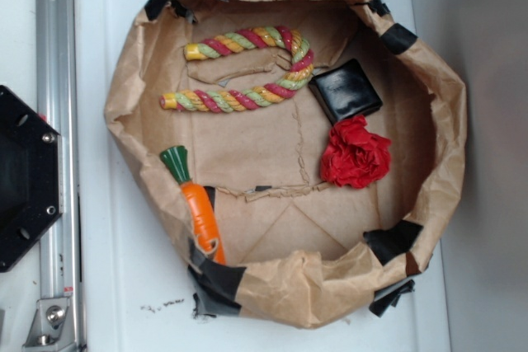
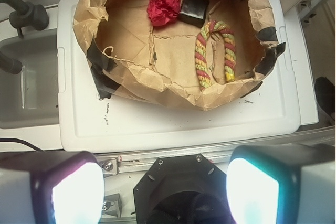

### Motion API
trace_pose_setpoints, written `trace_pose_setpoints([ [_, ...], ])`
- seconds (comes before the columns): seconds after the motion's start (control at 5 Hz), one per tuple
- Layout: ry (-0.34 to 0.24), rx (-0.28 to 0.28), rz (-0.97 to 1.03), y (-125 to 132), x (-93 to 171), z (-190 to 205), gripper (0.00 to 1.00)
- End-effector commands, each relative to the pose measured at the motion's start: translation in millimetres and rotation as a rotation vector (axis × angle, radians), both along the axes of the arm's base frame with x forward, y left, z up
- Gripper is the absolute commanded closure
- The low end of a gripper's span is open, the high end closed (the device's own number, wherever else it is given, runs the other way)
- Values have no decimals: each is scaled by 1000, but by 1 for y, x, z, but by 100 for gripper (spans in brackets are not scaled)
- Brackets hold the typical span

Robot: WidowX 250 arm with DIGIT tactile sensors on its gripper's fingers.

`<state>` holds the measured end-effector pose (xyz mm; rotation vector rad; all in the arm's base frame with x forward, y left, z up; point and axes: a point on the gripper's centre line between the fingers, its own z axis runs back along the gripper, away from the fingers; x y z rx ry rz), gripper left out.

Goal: Grab the black box.

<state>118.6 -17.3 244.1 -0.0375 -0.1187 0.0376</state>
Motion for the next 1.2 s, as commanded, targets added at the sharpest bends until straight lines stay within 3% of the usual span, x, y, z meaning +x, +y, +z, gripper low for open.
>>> trace_pose_setpoints([
  [0.0,0,0,0,0,0,0,0],
  [0.4,-94,-9,239,21,92,-31,0],
  [0.6,-144,-46,438,37,127,-75,0],
  [0.8,-189,-14,611,47,135,-113,0],
  [1.0,-189,-14,611,47,135,-113,0],
])
